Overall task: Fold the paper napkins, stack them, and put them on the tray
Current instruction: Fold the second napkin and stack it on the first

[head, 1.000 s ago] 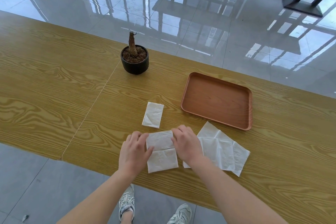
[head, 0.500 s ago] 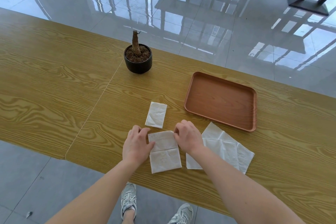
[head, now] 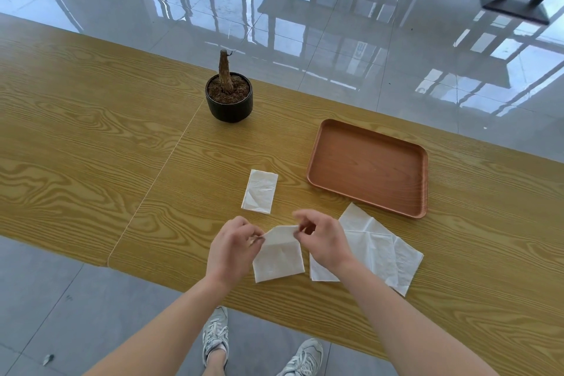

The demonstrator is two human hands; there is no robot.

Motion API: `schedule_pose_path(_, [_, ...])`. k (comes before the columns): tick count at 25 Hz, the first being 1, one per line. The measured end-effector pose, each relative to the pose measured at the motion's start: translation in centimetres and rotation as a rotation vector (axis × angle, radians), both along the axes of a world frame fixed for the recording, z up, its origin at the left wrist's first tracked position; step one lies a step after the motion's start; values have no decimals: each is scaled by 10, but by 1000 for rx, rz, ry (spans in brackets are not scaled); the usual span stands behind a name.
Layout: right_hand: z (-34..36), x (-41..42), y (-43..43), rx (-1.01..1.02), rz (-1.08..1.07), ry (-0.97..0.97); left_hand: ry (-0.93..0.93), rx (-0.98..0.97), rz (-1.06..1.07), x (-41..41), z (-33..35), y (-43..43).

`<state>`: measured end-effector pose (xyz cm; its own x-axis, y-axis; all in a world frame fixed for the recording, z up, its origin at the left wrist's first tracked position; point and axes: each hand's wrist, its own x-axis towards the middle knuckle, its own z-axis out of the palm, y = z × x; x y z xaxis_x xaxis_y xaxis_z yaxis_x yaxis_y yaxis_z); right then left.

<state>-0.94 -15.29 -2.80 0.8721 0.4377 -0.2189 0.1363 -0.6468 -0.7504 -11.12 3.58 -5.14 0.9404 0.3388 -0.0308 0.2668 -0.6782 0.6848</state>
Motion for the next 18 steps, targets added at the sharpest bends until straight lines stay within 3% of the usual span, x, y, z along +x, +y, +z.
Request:
schedule_pose_path(8, [-10,-37,-24,-279,346,-262,-160,257,-209,-43,-14,-19])
schedule_pose_path(14, [-19,-52,-28,-328,330,-244,-119,385,-340,-51,-15,-22])
schedule_pose_path(18, [-26,-63,-32,-308,378,-479,-22,476,-417,-57,-25,-29])
